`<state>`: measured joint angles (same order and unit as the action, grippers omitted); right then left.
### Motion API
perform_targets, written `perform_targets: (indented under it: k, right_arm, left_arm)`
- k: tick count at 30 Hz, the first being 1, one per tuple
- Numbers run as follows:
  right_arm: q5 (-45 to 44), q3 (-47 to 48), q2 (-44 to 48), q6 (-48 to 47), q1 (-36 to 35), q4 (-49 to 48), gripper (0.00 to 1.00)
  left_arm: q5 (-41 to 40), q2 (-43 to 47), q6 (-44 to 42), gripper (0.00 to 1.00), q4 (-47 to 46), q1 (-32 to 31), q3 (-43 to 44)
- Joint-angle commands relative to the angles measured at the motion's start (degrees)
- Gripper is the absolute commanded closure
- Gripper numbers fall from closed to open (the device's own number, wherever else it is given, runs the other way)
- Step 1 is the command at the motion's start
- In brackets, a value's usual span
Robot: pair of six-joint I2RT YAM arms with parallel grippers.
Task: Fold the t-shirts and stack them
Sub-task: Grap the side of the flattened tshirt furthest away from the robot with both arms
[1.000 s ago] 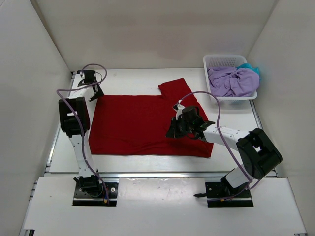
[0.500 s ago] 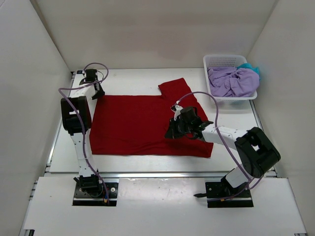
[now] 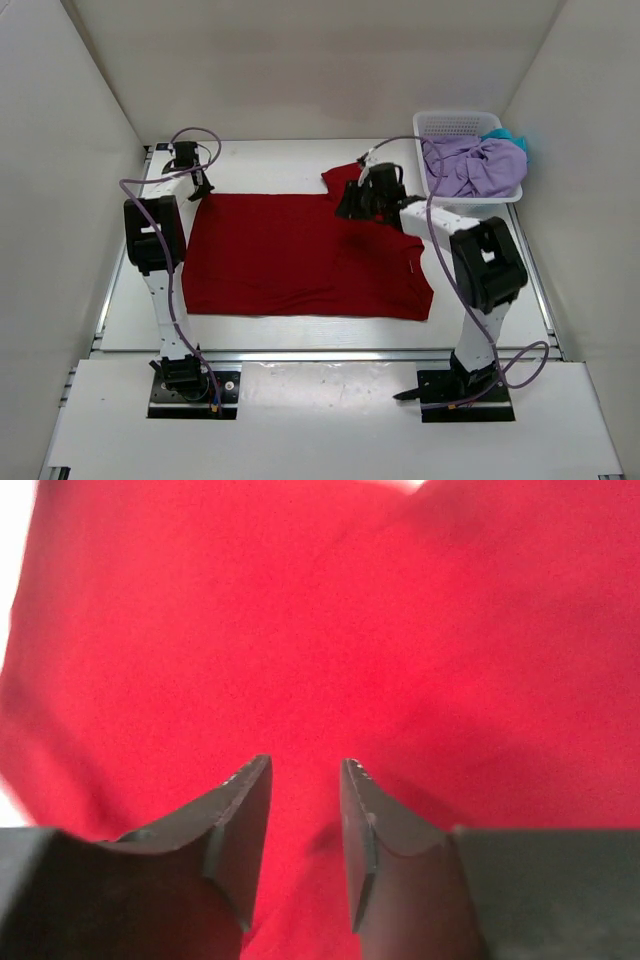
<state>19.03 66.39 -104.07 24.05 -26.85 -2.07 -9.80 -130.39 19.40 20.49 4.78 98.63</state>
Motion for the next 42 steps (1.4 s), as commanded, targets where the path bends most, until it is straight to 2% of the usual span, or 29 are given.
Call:
perform_targets:
  k: [1,3,6,7,10,12,13,15,16,17,19,21,25,29,32,37,41,42]
  right_arm:
    - [-8.3,10.8,-6.4,-3.6,5.4,2.0,0.67]
    - [-10.2,18.4,-13.4,-5.4,8.2,8.3,0.65]
    - [-16.5,35.4,-22.9,-8.1,9.3,16.0,0.64]
    - [-17.8,37.8,-24.7,-8.4,9.5,17.3,0.64]
    - [-18.9,51.8,-33.8,-9.0,10.9,23.8,0.63]
    - [-21.3,67.6,-42.8,-9.9,12.0,31.5,0.62]
    - [-21.2,72.3,-48.3,-10.1,12.3,35.7,0.6]
    - [-21.2,92.2,-55.8,-10.3,13.2,41.4,0.57]
    - [-20.5,94.1,-57.3,-9.6,13.7,41.6,0.55]
    - [-19.7,92.0,-56.7,-8.8,14.4,40.5,0.53]
    - [-14.0,79.1,-51.0,-6.0,16.8,33.6,0.5]
    - [-11.8,76.1,-49.4,-5.2,18.0,30.9,0.46]
    - [-8.9,88.4,-56.2,-3.7,19.5,36.2,0.46]
    - [-10.1,82.3,-52.7,-5.2,18.0,33.1,0.49]
    - [-11.6,83.6,-51.5,-8.6,17.2,32.0,0.49]
    - [-10.6,80.4,-50.4,-6.0,18.2,31.6,0.51]
    - [-10.1,87.7,-55.3,-5.1,18.2,36.9,0.51]
    - [-8.4,86.8,-55.2,-4.5,18.3,37.0,0.52]
  left_arm:
    - [0.8,3.6,-0.1,0.96,-1.3,0.5,-1.8]
    - [1.3,4.3,0.1,0.98,-1.9,0.3,-2.9]
    - [2.7,5.4,1.3,1.0,-2.8,0.5,-4.1]
    - [3.2,5.8,1.7,1.0,-2.9,0.7,-4.7]
    - [4.1,7.2,2.6,1.0,-4.1,1.4,-6.6]
    - [4.3,7.8,2.6,1.0,-4.1,1.0,-6.7]
    - [4.7,7.7,2.3,1.0,-4.2,0.8,-6.8]
    - [5.1,7.9,3.1,1.0,-4.4,0.5,-7.0]
    - [5.5,7.8,3.3,1.0,-4.8,0.5,-7.1]
    - [5.4,7.9,3.5,1.0,-4.6,0.2,-7.0]
    - [5.2,8.0,3.2,1.0,-4.4,-0.2,-6.3]
    - [5.2,7.5,3.0,1.0,-4.3,-0.5,-5.8]
    - [6.1,7.1,3.7,1.0,-4.4,-0.1,-5.3]
    - [6.0,6.8,3.6,1.0,-4.7,-0.5,-5.8]
    - [6.7,7.0,3.5,1.0,-4.6,-0.2,-5.6]
    - [7.1,7.3,4.0,1.0,-4.4,0.3,-5.1]
    - [7.7,7.1,4.3,1.0,-4.6,0.5,-4.9]
    - [7.9,7.3,4.4,1.0,-4.8,0.4,-4.9]
